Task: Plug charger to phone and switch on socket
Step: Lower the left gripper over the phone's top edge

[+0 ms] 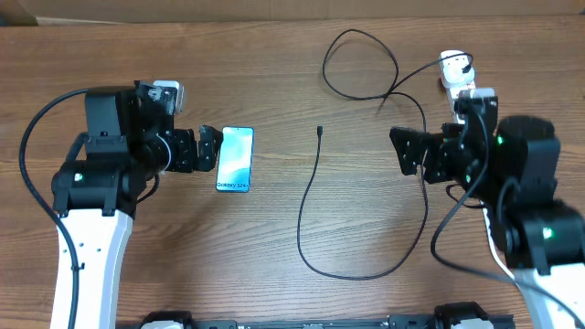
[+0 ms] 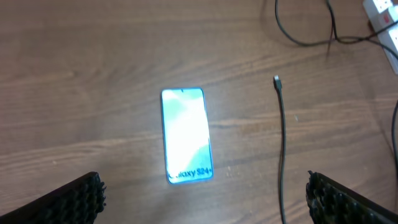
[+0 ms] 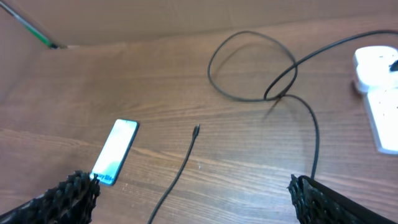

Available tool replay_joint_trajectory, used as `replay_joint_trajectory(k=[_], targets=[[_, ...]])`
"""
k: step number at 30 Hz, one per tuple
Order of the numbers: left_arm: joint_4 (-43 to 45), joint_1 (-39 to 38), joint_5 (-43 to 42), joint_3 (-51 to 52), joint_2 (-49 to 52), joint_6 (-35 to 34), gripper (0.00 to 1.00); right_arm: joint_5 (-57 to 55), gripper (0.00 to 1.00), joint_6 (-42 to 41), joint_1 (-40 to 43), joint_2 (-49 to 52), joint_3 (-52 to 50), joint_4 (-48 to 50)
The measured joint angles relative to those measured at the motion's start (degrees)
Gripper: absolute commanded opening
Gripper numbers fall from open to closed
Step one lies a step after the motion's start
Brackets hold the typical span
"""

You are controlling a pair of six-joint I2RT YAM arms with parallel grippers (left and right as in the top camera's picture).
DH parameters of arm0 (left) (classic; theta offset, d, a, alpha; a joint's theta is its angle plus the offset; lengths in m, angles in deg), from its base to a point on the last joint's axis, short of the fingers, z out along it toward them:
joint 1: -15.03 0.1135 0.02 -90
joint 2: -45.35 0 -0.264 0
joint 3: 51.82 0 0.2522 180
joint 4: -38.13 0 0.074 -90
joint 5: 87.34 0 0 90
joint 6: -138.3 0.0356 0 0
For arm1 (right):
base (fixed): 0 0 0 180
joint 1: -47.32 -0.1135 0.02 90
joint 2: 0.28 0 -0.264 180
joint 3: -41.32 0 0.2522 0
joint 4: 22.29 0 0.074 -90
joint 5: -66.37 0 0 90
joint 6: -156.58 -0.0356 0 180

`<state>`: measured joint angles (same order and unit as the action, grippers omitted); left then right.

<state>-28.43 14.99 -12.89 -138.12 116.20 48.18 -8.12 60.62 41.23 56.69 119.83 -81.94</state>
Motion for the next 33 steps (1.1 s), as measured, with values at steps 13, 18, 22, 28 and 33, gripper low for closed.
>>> replay_joint_trajectory(k=[13,18,22,28,33], targets=[[-4.6,-0.8,-2.0,-3.3,8.2,-3.6,0.94,0.8,1.00,0.0,0.0,5.4,5.4,-3.0],[-11.1,-3.5,2.7,-14.2,16.6,-8.5,0.90,0.8,1.00,0.0,0.0,5.4,5.4,-3.1],[-14.1,-5.7,5.7,-21.9,21.8,-11.9,0.84,0.8,1.00,0.0,0.0,5.6,5.4,-3.7],[-15.2,-9.3,7.9,-23.3,28.4,-16.0,0.80,0.8,1.00,0.0,0.0,8.7,5.4,-4.8],[-14.6,-12.3,10.7,-23.3,35.6,-19.3,0.82,0.8,1.00,0.0,0.0,11.1,5.4,-5.4]])
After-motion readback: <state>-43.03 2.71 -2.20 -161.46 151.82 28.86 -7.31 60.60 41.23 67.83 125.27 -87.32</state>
